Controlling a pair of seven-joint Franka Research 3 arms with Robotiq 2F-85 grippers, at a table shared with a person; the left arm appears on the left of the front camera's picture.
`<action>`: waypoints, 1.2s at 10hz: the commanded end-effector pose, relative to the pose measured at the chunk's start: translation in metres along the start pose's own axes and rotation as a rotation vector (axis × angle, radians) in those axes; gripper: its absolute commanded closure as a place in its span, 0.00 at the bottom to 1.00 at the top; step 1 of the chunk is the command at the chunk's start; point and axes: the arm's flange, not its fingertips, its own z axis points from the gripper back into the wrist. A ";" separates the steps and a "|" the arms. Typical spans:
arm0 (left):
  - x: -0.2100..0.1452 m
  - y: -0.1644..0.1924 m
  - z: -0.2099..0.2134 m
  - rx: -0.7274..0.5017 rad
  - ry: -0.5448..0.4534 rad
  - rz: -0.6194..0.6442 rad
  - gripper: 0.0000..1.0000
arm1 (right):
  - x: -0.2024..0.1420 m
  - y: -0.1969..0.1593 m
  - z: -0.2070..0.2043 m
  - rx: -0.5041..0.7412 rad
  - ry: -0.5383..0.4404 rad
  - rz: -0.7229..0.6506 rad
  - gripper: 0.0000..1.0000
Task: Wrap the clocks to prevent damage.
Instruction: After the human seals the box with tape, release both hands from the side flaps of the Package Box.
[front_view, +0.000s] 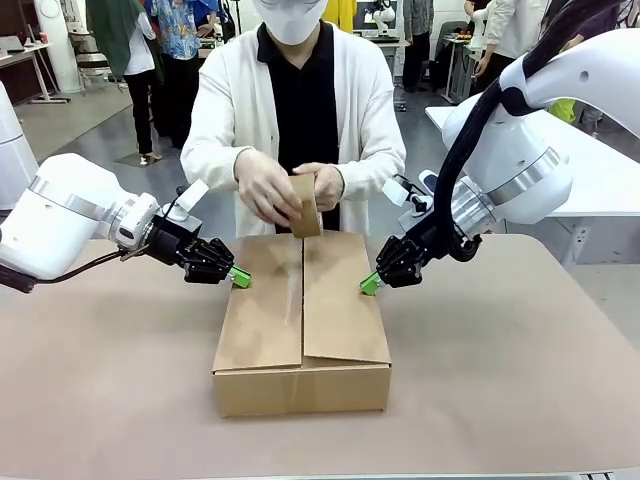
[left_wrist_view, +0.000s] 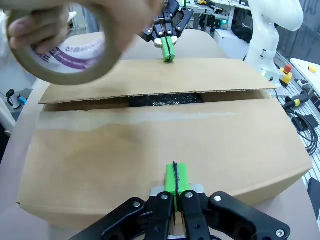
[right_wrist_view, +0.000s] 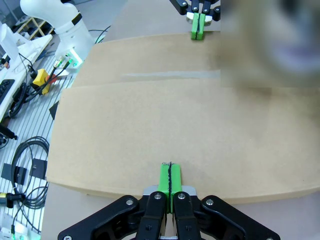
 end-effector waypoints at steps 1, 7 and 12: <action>-0.005 0.001 -0.002 -0.002 0.003 -0.002 1.00 | -0.003 0.001 -0.005 -0.003 -0.004 -0.014 0.99; -0.005 0.001 -0.002 -0.002 0.003 -0.002 1.00 | -0.003 0.001 -0.005 -0.003 -0.004 -0.014 0.99; -0.005 0.001 -0.002 -0.002 0.003 -0.002 1.00 | -0.003 0.001 -0.005 -0.003 -0.004 -0.014 0.99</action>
